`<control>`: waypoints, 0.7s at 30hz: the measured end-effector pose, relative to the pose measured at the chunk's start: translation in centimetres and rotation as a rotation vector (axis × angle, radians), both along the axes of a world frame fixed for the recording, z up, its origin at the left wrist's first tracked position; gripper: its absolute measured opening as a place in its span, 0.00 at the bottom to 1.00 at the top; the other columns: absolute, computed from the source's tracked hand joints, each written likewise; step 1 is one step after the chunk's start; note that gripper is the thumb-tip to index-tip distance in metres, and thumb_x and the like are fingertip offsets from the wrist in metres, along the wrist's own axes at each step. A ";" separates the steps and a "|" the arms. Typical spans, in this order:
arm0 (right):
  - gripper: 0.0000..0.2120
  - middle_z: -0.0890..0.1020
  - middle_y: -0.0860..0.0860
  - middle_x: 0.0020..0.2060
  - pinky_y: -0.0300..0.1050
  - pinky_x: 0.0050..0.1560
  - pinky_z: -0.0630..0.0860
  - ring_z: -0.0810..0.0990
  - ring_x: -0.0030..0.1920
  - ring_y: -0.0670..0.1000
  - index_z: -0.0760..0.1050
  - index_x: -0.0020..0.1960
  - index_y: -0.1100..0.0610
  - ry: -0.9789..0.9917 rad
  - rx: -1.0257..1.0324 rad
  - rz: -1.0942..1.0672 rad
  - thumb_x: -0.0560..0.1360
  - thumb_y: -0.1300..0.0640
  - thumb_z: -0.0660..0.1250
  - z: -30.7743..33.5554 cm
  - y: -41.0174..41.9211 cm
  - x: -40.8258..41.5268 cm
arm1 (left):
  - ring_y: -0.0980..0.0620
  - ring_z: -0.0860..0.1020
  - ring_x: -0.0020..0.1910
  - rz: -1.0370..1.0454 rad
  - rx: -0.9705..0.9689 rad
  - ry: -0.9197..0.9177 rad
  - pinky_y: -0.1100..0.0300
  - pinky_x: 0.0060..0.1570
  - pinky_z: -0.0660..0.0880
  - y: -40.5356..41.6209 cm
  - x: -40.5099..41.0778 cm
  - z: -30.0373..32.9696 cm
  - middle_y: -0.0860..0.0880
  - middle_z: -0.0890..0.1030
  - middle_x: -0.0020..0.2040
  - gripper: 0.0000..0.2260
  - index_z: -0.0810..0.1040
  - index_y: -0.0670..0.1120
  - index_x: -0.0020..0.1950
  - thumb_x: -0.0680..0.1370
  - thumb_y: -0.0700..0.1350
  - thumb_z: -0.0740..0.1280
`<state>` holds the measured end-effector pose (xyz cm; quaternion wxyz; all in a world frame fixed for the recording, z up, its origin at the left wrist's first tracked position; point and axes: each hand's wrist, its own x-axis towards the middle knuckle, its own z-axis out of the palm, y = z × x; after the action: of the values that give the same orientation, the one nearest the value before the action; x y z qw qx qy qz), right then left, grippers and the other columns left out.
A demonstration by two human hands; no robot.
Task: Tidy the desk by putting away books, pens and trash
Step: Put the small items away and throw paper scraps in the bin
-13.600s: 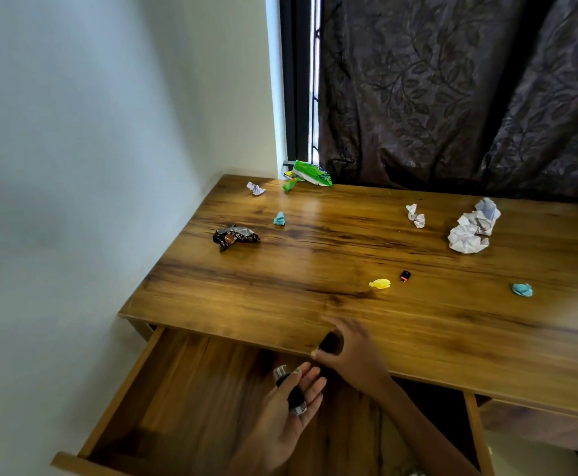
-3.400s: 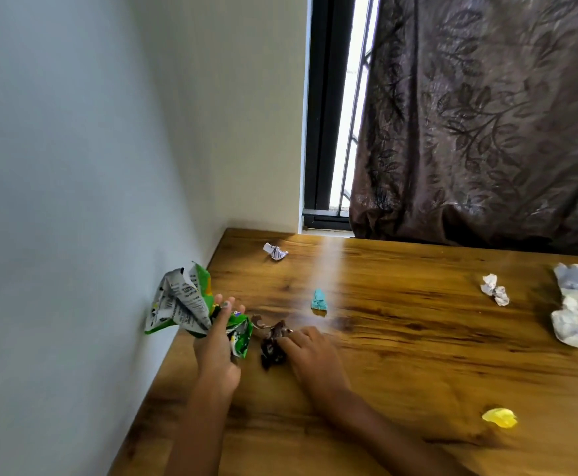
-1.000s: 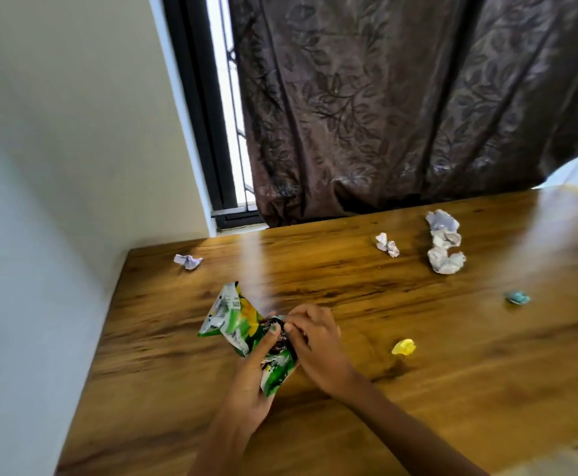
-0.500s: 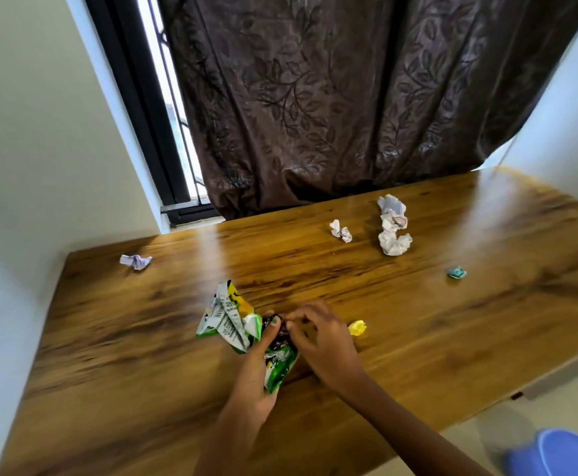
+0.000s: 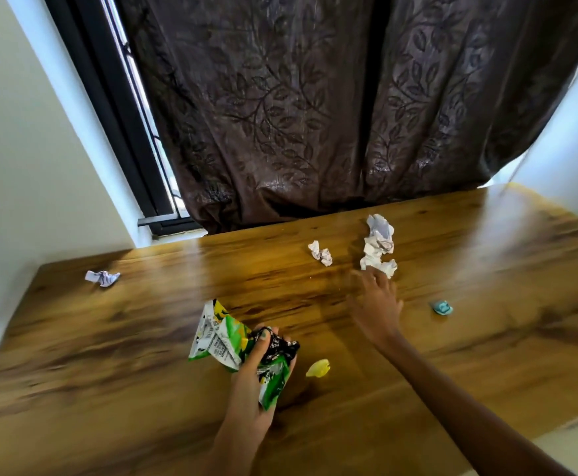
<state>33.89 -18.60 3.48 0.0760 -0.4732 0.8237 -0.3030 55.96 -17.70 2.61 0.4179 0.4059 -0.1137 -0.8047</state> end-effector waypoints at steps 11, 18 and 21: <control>0.28 0.55 0.50 0.75 0.60 0.68 0.59 0.52 0.74 0.58 0.57 0.73 0.48 0.180 0.334 0.220 0.76 0.47 0.61 -2.1 -3.6 -8.1 | 0.44 0.82 0.51 0.121 -0.028 -0.064 0.51 0.44 0.76 2.2 -7.6 0.8 0.44 0.84 0.52 0.22 0.76 0.49 0.60 0.67 0.45 0.72; 0.17 0.70 0.52 0.67 0.49 0.65 0.66 0.64 0.67 0.54 0.69 0.66 0.52 0.233 0.205 0.369 0.78 0.54 0.59 -2.3 -1.8 -9.6 | 0.42 0.78 0.54 0.175 -0.015 0.001 0.49 0.43 0.76 5.3 -11.9 2.0 0.42 0.81 0.53 0.12 0.79 0.46 0.52 0.70 0.38 0.68; 0.14 0.75 0.53 0.63 0.47 0.61 0.71 0.70 0.63 0.53 0.73 0.61 0.54 0.069 0.100 0.382 0.75 0.56 0.63 -1.9 -0.7 -9.7 | 0.41 0.79 0.53 0.160 -0.020 -0.008 0.46 0.48 0.75 6.2 -13.1 2.1 0.42 0.83 0.50 0.17 0.79 0.43 0.56 0.67 0.38 0.68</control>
<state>24.16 -19.29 1.61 0.1274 -0.6267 0.7351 -0.2252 42.90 -11.53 4.74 0.4844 0.4127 -0.0909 -0.7660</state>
